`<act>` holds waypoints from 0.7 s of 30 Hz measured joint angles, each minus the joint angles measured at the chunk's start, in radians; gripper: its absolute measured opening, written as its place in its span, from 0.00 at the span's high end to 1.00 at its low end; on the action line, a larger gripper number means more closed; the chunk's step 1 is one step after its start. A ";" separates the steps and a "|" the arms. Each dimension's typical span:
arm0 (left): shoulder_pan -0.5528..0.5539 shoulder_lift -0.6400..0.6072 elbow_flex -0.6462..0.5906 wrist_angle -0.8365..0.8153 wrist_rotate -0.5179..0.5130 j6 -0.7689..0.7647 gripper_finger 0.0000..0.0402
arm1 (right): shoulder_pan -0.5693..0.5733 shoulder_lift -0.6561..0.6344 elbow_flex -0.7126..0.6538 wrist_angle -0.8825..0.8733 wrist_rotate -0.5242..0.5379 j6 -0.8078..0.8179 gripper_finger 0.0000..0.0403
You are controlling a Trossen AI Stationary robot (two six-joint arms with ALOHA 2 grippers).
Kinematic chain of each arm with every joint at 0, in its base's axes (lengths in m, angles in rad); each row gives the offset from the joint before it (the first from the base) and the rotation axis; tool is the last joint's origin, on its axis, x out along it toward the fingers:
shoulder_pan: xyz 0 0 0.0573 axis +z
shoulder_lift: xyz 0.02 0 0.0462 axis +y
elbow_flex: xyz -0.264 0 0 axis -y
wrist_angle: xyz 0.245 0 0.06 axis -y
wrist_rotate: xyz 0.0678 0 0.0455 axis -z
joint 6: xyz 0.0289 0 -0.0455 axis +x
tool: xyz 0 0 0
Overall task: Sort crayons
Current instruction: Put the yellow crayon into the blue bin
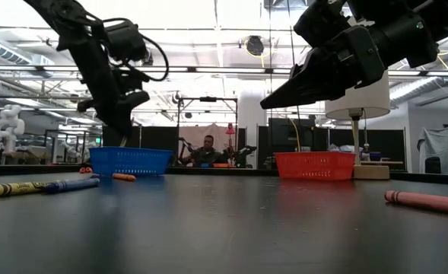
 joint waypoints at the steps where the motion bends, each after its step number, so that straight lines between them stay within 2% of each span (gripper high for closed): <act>1: 0.000 0.010 0.000 0.000 0.000 0.002 0.93 | 0.000 0.000 0.000 0.000 0.000 0.000 0.68; 10: 0.000 0.080 0.000 0.020 -0.003 0.006 0.93 | 0.000 0.000 0.000 0.000 0.000 0.000 0.68; 21: 0.000 0.090 0.000 0.045 -0.008 0.010 0.93 | 0.000 0.000 0.000 0.000 0.000 0.000 0.68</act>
